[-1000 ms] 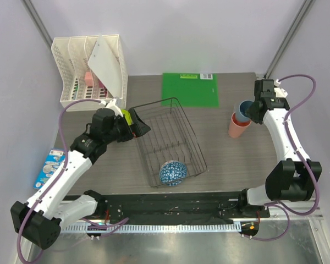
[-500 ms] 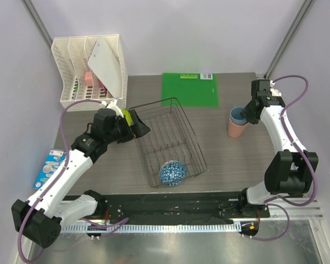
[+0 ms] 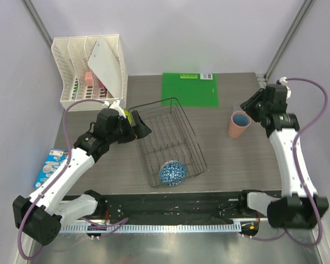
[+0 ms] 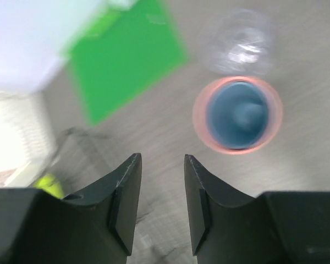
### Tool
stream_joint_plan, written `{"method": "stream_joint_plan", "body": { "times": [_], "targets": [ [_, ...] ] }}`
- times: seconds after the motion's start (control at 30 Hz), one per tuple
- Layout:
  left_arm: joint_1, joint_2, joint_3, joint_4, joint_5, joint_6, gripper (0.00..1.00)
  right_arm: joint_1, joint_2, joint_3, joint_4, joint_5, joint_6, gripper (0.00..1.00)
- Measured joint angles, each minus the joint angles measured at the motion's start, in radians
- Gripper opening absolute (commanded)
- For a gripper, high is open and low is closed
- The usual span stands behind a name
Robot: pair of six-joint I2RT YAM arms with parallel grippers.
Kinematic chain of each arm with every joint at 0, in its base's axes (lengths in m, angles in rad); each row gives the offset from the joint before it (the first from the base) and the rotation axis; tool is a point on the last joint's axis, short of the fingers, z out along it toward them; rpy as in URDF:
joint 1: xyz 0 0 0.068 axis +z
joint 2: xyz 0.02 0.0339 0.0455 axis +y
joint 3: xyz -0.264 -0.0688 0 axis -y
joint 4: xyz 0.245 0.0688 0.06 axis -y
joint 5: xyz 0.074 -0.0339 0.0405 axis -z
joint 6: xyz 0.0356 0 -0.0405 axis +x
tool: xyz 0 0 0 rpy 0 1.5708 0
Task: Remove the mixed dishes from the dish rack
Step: Pick up the bowl from the dish rack.
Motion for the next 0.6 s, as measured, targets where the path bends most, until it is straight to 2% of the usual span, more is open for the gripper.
{"method": "stream_joint_plan", "body": {
  "times": [0.1,0.2,0.37,0.53,0.6],
  "targets": [
    [-0.055,0.034,0.006,-0.001,-0.031,0.032,1.00,0.026,-0.221,-0.144,0.180,-0.163,0.019,0.48],
    [-0.137,0.085,0.016,-0.008,-0.052,0.080,1.00,0.105,-0.397,-0.294,0.363,-0.311,0.045,0.48],
    [-0.294,0.113,0.021,-0.018,-0.078,0.192,1.00,0.204,-0.505,-0.475,0.513,-0.415,0.048,0.46],
    [-0.431,0.042,-0.013,0.017,-0.120,0.319,0.99,0.222,-0.571,-0.647,0.555,-0.464,0.059,0.46],
    [-0.464,0.011,-0.037,0.038,-0.151,0.360,0.95,0.223,-0.597,-0.686,0.562,-0.475,0.062,0.45]
  ]
}}
